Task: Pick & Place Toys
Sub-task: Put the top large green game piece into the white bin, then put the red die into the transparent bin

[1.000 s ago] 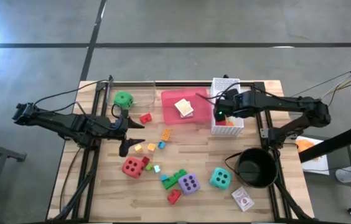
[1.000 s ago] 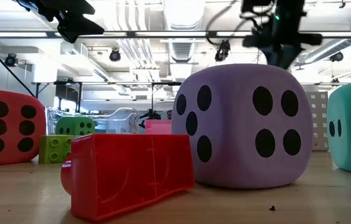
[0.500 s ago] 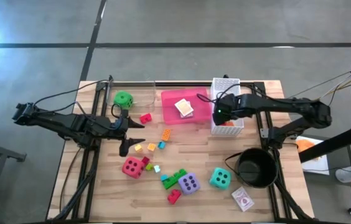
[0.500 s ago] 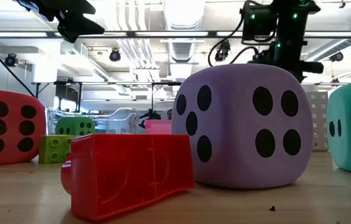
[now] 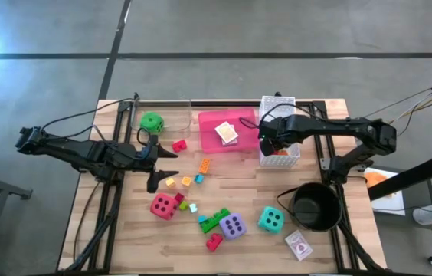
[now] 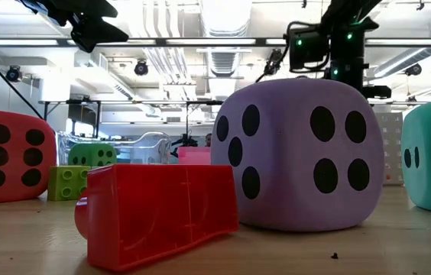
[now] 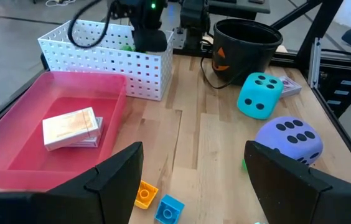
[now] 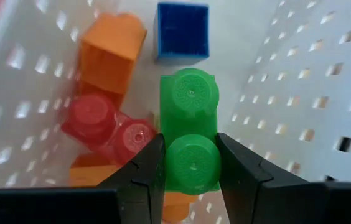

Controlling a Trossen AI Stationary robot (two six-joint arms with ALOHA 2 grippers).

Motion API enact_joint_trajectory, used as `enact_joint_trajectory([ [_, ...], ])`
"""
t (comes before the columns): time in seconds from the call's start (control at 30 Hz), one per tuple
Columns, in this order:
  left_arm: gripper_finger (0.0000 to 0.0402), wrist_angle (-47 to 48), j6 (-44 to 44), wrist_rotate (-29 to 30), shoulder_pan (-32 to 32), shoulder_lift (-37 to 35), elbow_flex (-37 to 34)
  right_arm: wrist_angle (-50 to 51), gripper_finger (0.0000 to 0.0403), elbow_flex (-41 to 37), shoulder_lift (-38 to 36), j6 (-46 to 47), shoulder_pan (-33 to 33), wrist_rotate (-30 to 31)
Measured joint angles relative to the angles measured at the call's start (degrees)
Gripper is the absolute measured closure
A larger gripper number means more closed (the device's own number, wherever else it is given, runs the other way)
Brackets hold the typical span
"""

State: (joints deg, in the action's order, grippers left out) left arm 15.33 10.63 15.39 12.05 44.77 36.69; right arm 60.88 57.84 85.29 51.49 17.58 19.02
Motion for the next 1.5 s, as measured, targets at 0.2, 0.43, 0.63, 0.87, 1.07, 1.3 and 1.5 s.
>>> enact_joint_trajectory([
  [0.2, 0.0117, 0.0, -0.1, 0.0, 0.0, 0.0, 0.0, -0.1, 0.0298, 0.2, 2.8, -0.9, -0.1, -1.2],
  [0.43, 0.0117, 0.0, -0.1, 0.0, 0.0, 0.0, 0.0, -0.2, 0.0298, 0.1, 2.9, -1.4, 0.0, -1.8],
  [0.63, 0.0117, 0.0, -0.1, 0.0, 0.0, 0.0, 0.0, 0.0, 0.0298, -0.1, 1.9, -1.4, 0.0, -1.5],
  [0.87, 0.0117, 0.0, -0.1, 0.0, 0.0, 0.0, 0.0, 0.0, 0.0298, -0.2, 1.9, -1.8, -0.1, -1.5],
  [1.07, 0.0117, 0.0, -0.1, 0.0, 0.0, 0.0, 0.0, 0.1, 0.0285, -0.2, 1.9, -1.8, -0.1, -1.5],
  [1.3, 0.0117, 0.0, -0.1, 0.0, 0.0, 0.0, 0.0, 0.0, 0.0183, -0.1, 1.9, -2.5, -0.1, -1.3],
  [1.5, 0.0117, 0.0, -0.1, 0.0, 0.0, 0.0, 0.0, 0.3, 0.0128, -0.1, 1.8, -2.7, -0.1, -1.1],
])
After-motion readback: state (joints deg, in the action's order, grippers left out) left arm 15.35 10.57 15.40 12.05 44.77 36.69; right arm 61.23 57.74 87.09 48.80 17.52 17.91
